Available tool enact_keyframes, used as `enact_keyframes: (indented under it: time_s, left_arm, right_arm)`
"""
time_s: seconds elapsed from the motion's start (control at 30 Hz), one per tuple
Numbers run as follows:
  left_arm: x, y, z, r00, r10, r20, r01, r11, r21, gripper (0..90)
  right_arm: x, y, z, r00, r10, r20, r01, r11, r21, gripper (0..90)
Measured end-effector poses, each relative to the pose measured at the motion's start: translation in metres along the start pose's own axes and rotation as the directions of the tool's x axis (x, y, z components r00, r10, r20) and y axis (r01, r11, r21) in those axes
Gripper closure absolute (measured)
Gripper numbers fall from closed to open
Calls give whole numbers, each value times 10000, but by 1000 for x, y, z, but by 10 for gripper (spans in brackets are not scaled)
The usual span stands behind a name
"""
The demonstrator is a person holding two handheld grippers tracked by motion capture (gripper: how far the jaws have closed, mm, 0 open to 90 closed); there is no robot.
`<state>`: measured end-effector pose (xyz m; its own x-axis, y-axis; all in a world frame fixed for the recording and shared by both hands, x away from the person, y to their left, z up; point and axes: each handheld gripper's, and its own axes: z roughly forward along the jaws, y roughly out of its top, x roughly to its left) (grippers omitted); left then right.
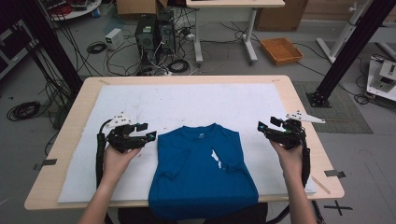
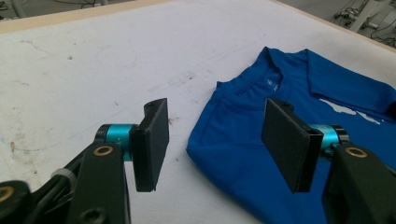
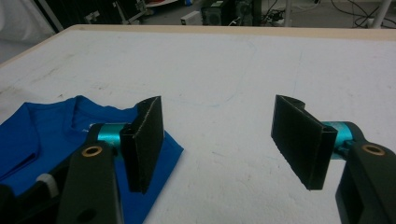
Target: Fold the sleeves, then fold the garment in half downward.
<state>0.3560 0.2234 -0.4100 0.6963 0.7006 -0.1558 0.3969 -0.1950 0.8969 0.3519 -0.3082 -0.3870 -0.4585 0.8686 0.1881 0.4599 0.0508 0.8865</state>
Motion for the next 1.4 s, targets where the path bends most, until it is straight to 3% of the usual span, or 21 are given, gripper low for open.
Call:
enact_keyframes:
  time_s: [0.57, 0.77, 0.93, 1.03, 1.1, 1.27, 1.4]
  left_arm:
    - [-2, 0, 0, 9999, 110, -99, -109, 9999, 103, 414]
    - [-1, -1, 5, 9999, -107, -105, 109, 9996, 275, 414]
    - [-2, -4, 12, 9985, -510, -213, 523, 9966, 638, 415]
    - [0, -7, 24, 9948, -901, -468, 948, 9895, 1090, 423]
    - [1, -7, 28, 9943, -985, -407, 1027, 9878, 1173, 435]
    - [3, -5, 41, 9940, -1026, -369, 1068, 9849, 1363, 507]
    - [4, -6, 47, 9910, -1244, -498, 1305, 9801, 1494, 526]
  right_arm:
    - [1, 1, 0, 10000, 20, -20, -20, 10000, 29, 321]
    - [1, 0, 4, 10000, 29, -63, -28, 9999, 163, 333]
    - [3, -6, 18, 9998, -11, -219, 23, 9984, 558, 387]
    - [8, -12, 34, 9986, -20, -524, 73, 9949, 1003, 461]
    - [9, -14, 39, 9980, -20, -631, 88, 9942, 1068, 473]
    - [19, -19, 61, 9964, 11, -849, 137, 9848, 1733, 540]
    - [25, -24, 77, 9980, -22, -624, 174, 9700, 2426, 586]
